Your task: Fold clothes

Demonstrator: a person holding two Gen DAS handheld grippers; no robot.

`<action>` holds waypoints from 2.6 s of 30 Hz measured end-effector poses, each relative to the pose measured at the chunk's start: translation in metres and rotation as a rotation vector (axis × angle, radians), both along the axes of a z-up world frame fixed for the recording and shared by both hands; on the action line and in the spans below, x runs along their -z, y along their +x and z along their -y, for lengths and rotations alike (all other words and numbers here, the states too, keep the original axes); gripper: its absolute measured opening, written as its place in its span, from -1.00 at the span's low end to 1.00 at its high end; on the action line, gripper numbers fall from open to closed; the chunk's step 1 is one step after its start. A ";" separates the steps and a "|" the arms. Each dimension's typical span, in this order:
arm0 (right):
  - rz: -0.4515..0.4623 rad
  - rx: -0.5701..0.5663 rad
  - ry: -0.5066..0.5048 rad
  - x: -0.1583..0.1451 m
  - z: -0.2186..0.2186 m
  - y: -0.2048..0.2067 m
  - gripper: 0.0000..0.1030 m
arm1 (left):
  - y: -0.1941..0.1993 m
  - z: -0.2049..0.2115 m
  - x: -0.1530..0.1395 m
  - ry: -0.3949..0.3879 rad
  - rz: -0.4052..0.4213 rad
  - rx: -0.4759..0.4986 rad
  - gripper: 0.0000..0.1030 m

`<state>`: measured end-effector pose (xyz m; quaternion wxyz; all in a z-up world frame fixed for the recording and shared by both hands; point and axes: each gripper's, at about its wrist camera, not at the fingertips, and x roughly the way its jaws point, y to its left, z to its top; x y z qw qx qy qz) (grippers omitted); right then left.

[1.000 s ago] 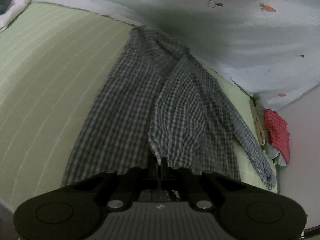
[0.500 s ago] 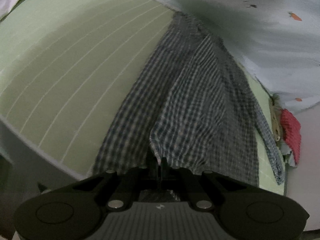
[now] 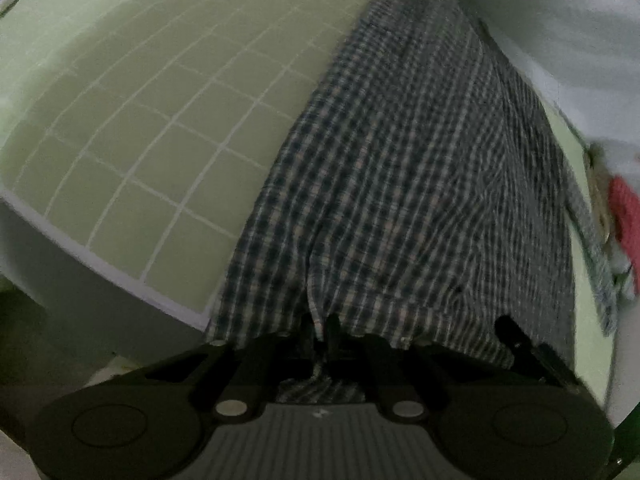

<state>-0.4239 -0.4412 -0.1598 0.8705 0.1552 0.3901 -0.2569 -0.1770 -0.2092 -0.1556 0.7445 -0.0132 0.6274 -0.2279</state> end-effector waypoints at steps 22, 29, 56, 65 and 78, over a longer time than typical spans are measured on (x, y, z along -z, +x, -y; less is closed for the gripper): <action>0.114 0.352 0.011 -0.014 0.115 -0.021 1.00 | 0.054 0.123 -0.060 0.157 0.377 0.253 0.81; 0.112 0.560 0.011 0.002 0.171 -0.033 1.00 | 0.081 0.158 -0.053 0.157 0.394 0.283 0.82; 0.055 0.887 -0.110 0.010 0.332 0.007 1.00 | 0.143 0.189 0.013 0.262 0.230 0.250 1.00; 0.001 0.616 -0.182 0.000 0.318 0.044 -0.81 | 0.140 0.187 0.010 0.254 0.239 0.238 1.00; 0.235 0.071 -0.200 -0.055 0.214 0.158 -0.83 | 0.136 0.181 0.009 0.246 0.250 0.240 1.00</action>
